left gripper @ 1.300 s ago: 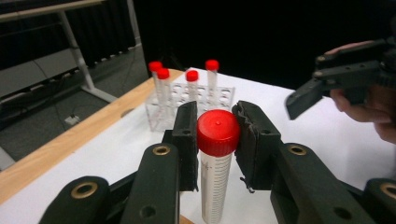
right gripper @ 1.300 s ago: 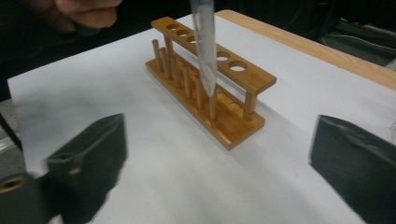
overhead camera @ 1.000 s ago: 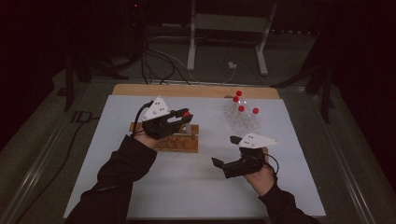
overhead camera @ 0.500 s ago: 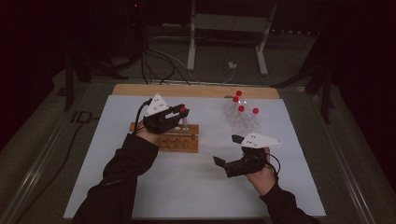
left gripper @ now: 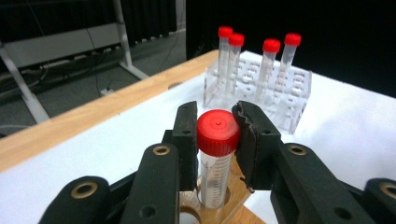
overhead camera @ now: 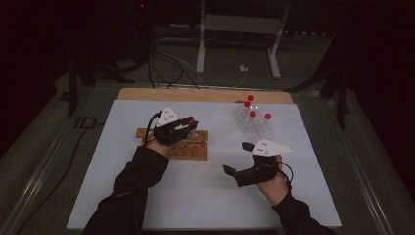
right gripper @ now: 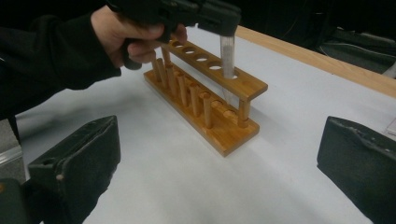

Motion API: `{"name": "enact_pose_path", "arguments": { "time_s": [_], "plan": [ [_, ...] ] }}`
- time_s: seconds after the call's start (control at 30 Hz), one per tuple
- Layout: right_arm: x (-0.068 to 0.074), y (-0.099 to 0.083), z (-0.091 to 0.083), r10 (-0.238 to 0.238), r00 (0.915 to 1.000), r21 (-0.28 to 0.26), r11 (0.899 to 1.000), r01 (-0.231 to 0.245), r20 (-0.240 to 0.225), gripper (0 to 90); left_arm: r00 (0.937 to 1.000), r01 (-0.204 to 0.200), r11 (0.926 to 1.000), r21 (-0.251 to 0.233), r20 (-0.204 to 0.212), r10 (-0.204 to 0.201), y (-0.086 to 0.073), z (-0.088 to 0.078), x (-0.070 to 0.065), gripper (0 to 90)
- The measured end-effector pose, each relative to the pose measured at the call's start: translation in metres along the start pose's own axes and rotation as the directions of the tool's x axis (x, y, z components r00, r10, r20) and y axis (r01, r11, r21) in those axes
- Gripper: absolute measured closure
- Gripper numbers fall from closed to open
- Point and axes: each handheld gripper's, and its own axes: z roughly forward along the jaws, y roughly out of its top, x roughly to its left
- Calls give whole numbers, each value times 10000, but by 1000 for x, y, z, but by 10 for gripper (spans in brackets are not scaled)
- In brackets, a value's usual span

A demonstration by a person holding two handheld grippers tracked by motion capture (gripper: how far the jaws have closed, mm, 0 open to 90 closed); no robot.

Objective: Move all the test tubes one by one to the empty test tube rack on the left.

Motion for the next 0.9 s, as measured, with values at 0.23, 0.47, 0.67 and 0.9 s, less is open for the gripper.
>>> {"name": "enact_pose_path", "arguments": {
  "time_s": [0.23, 0.47, 0.67, 0.9],
  "plan": [
    [-1, 0, -1, 50, 10000, -73, 10000, -50, -47, 0, 10000, 90, 9995, 293, 9, -91, -12, 8, -2, 717],
    [-2, 1, -3, 8, 10000, -105, 9999, -8, -47, 0, 9999, -107, 9992, 385, -107, 111, -16, 9, -5, 717],
    [-5, 3, -5, 260, 9992, -268, 9993, -268, -306, 0, 10000, -50, 9988, 479, 3, 50, -16, 9, -3, 714],
    [-8, 9, -11, 317, 9992, -317, 9990, -325, -263, 0, 9998, 56, 9986, 534, 171, -65, -12, 6, -1, 560]
  ]
}}
